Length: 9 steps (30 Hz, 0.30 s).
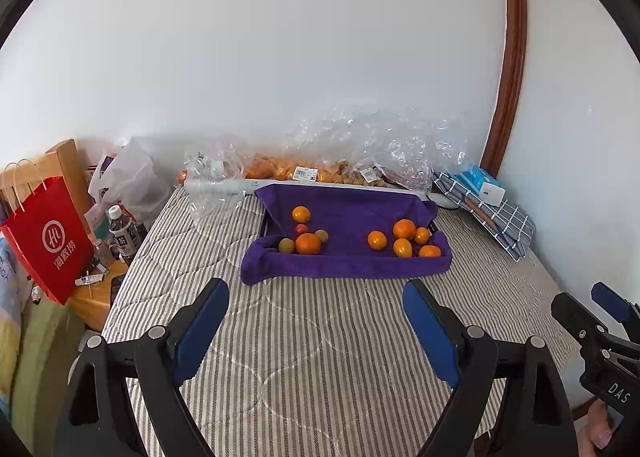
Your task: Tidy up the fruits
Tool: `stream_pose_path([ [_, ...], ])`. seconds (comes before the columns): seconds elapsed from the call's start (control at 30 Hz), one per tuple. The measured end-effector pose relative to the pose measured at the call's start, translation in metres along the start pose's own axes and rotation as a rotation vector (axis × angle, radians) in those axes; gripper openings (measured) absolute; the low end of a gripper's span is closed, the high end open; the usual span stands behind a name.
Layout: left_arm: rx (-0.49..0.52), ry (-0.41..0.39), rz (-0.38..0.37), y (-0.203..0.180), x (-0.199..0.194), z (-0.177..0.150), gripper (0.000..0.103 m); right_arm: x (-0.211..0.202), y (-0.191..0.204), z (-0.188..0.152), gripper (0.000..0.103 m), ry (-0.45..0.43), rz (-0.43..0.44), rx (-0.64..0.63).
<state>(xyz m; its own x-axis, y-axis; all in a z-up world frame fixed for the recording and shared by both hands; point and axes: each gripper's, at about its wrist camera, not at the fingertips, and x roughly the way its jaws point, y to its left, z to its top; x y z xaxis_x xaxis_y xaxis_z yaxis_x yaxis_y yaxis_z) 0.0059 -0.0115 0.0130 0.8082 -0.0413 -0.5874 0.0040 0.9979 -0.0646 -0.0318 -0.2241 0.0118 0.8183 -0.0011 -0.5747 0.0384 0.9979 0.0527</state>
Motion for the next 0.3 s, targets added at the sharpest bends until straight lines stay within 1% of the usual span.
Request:
stream_pose_path([
  [0.3,0.001,-0.012,0.004,-0.0006,-0.0027,0.0005,0.090,-0.0001,0.0002,0.0009,0.095,-0.004,0.003,0.003],
])
